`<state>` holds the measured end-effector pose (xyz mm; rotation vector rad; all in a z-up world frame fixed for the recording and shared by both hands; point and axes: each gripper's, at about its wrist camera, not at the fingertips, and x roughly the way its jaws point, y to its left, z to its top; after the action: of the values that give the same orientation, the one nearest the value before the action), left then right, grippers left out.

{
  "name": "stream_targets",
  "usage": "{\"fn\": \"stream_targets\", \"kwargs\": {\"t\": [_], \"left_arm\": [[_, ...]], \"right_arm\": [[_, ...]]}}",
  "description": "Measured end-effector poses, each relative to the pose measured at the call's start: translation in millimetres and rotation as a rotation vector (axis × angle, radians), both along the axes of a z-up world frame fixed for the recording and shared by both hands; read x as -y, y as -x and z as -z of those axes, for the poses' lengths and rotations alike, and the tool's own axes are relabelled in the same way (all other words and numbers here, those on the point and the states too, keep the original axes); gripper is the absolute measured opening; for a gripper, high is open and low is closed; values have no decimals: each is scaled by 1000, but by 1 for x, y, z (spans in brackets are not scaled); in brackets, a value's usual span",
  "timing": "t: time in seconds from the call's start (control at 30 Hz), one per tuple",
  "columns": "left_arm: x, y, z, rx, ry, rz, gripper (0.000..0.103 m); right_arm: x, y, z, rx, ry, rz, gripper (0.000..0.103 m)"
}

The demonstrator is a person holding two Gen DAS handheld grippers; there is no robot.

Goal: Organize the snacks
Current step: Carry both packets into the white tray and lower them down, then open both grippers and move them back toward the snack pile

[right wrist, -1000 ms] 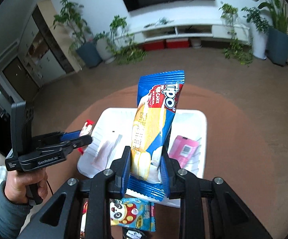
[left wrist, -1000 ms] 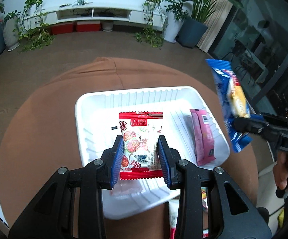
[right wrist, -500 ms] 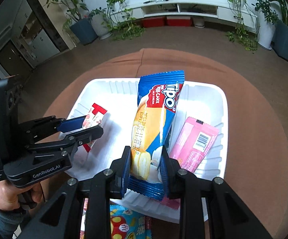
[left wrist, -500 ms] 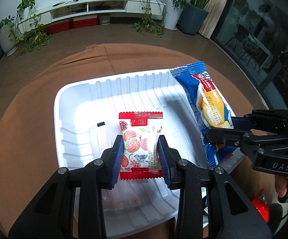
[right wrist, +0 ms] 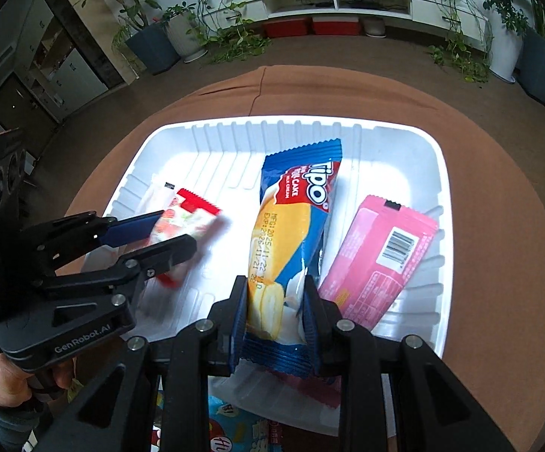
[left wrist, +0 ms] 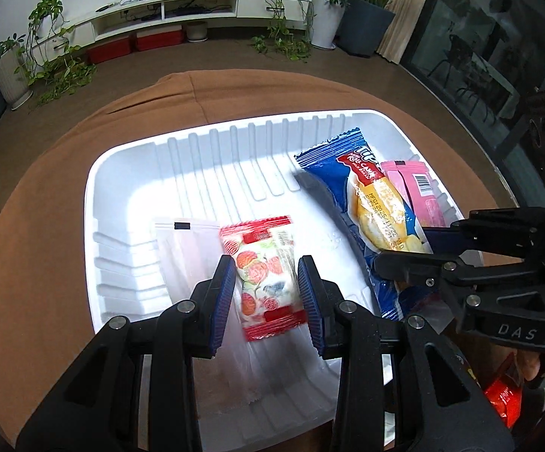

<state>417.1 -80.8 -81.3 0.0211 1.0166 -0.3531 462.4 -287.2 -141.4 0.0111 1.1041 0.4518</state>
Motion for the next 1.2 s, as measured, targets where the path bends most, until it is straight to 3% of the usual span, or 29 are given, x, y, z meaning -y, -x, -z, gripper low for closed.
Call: {"fn": "stream_targets", "kwargs": {"t": [0.1,0.2,0.37,0.47,0.67,0.73,1.03,1.2], "left_arm": [[0,0,1,-7,-1,4,35],[-1,1,1,-3,4,-4,45],[-10,1,-2,7,19,-20,52],[-18,7,-10,22,38,-30,60],[-39,36,-43,87,108,-58,86],[-46,46,-50,97,125,-60,100],[-77,134,-74,210,169,-54,103],[-97,181,-58,118,182,-150,103]], "right_arm": [[2,-1,1,-3,-8,5,30],[3,0,1,-3,-12,10,31],[4,2,-2,4,-10,13,34],[7,4,-10,21,-17,25,42],[25,12,-40,75,-100,81,72],[35,17,-56,107,-142,108,80],[86,76,-134,290,-319,167,88],[104,147,-147,379,-394,170,93]]}}
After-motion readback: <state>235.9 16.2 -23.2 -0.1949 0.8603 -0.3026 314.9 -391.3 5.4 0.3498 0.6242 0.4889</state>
